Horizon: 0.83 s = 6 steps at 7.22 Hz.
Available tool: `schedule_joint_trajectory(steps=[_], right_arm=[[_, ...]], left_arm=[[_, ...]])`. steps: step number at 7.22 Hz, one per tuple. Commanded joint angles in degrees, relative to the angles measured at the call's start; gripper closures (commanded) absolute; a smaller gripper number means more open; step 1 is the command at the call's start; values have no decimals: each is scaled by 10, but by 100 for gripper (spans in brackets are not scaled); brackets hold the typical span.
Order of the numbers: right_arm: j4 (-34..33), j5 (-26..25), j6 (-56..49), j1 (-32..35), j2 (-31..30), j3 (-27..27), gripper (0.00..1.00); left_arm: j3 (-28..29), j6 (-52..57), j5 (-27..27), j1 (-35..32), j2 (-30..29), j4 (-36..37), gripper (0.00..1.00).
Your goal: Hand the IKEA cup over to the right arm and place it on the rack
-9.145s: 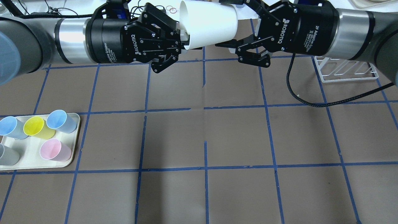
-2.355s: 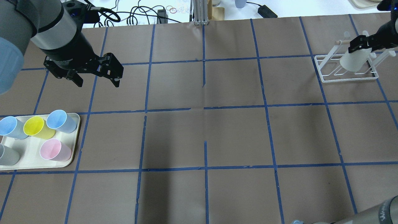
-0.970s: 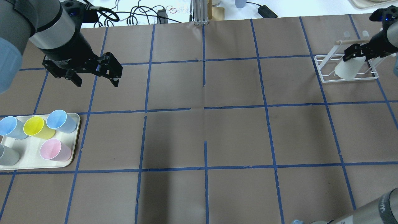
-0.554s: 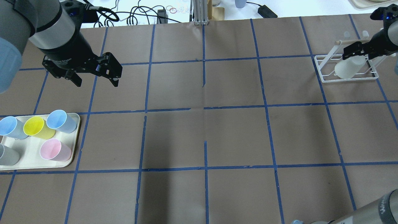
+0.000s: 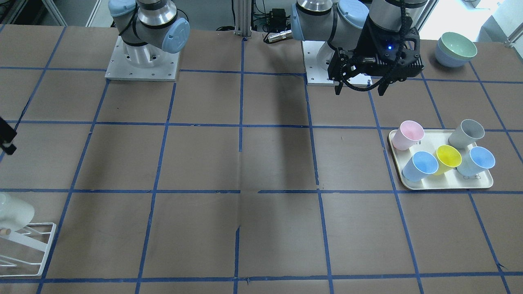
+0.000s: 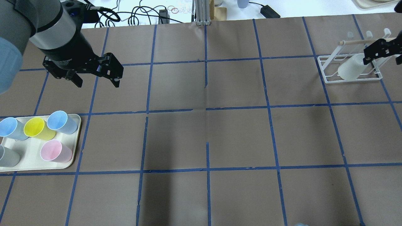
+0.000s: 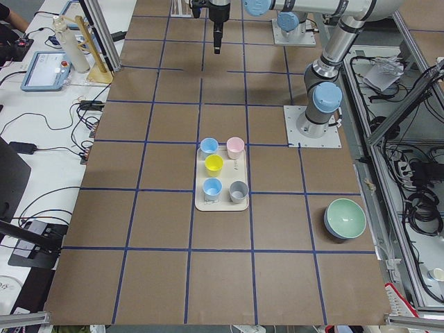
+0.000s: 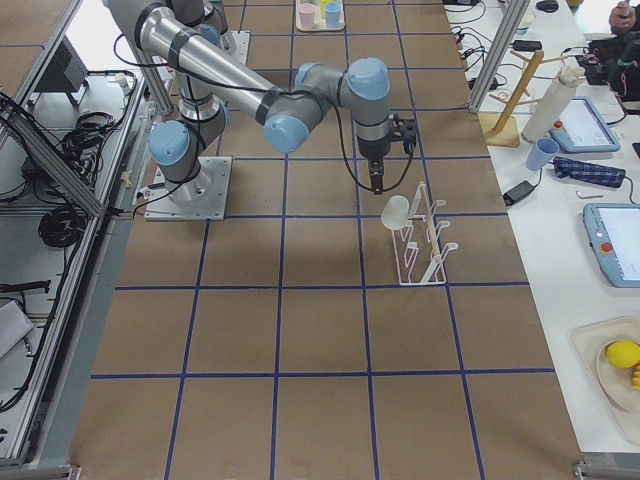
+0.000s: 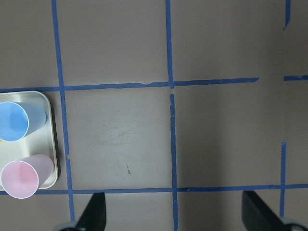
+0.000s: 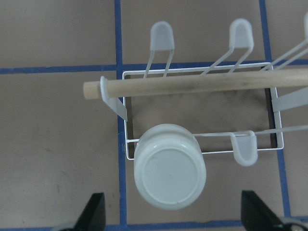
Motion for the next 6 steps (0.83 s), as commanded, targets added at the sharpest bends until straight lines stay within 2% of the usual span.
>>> schedule_joint_trajectory(steps=[1,2,4,6], right_arm=[[167,-13,66,45,-93,-3,0],[174,-20,80,88,-112,-3,0],[207,-14,114,124,-149,3,0],[208,-12,173,183,-154,4,0]], left_arm=[[0,0,-1,-1,0,0,0],[0,0,0,0,0,0,0],[0,0,-1,0,0,0,0],[0,0,0,0,0,0,0]])
